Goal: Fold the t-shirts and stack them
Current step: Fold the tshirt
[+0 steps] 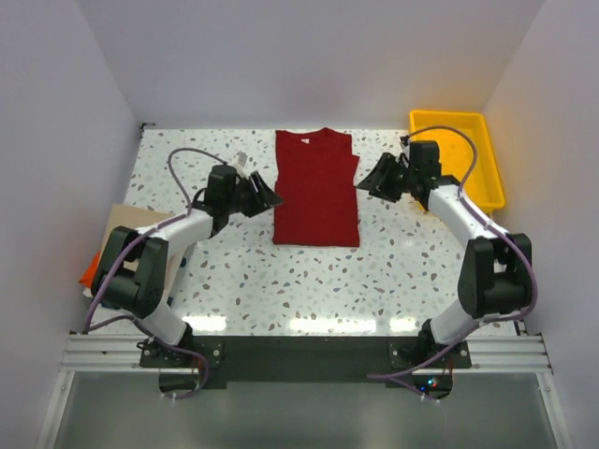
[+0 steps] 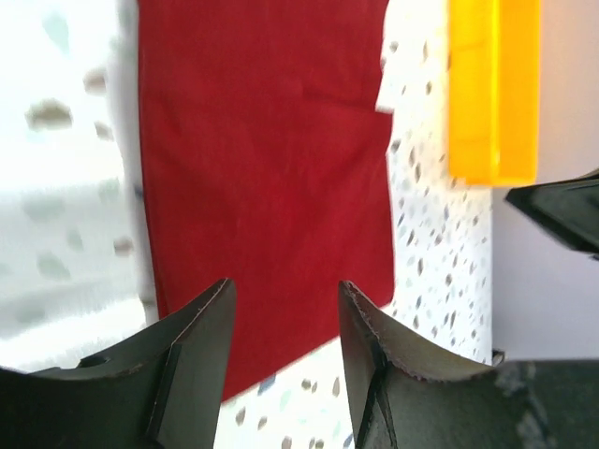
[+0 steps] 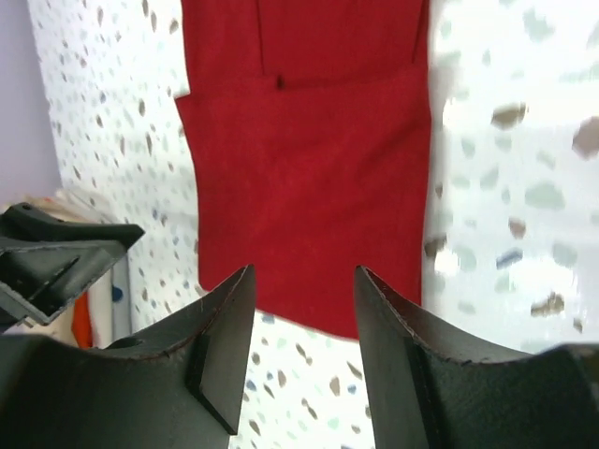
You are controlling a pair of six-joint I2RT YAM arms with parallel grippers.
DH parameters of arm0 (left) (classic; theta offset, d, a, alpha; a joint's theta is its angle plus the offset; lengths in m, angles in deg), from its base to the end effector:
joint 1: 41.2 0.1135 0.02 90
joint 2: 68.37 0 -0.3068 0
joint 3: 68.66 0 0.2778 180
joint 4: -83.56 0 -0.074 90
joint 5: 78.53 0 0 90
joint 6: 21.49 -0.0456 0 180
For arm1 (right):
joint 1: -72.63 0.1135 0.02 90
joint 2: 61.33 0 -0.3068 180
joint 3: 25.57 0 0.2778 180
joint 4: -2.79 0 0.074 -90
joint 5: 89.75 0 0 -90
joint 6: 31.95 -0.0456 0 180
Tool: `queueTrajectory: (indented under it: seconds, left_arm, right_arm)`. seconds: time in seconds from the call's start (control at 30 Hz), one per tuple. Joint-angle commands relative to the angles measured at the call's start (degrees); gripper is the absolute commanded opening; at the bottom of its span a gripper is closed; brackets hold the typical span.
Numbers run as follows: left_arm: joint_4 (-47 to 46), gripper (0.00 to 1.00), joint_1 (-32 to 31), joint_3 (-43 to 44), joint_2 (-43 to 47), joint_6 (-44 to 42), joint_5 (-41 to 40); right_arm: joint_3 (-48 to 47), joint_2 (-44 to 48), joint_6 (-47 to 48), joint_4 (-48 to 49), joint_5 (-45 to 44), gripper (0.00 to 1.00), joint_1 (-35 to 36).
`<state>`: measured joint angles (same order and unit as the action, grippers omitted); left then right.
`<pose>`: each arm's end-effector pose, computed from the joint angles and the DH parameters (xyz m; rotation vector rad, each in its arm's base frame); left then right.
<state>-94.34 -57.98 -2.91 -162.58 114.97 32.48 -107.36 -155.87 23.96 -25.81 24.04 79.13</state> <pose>0.3659 -0.1274 0.2278 -0.3431 2.2172 -1.0200 0.3974 0.0638 0.2816 0.3433 2.3373 0.8334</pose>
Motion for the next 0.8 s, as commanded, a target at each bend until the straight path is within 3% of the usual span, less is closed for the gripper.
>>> queueTrajectory:
  seconds: [0.0, 0.2, 0.33, 0.5, 0.77]
  left_arm:
    - [-0.97, 0.52, -4.57, -5.8, 5.42, 0.04, -7.47]
    - [-0.53, 0.52, -8.18, -13.81, 10.98, -2.07, -11.61]
    - [-1.93, 0.51, -8.89, -16.71, 9.84, -2.25, -11.35]
    - [-4.56, 0.48, -9.24, -17.86, 9.23, -2.07, -12.49]
    - [-0.52, 0.45, -10.56, -15.66, 4.75, -4.36, -18.29]
  right_arm:
    - [9.25, 7.5, -0.02, -0.14, -4.71, 0.5, 2.54]
    - [19.99, 15.52, 0.6, -0.14, -10.86, 0.52, 6.67]
    - [24.31, 16.06, -0.89, 2.75, -12.1, 0.52, 8.7]
    - [24.5, 13.86, -1.6, 5.13, -13.6, 0.5, 11.25]
    - [23.08, 12.37, -0.28, 2.93, -18.95, 0.49, 12.57]
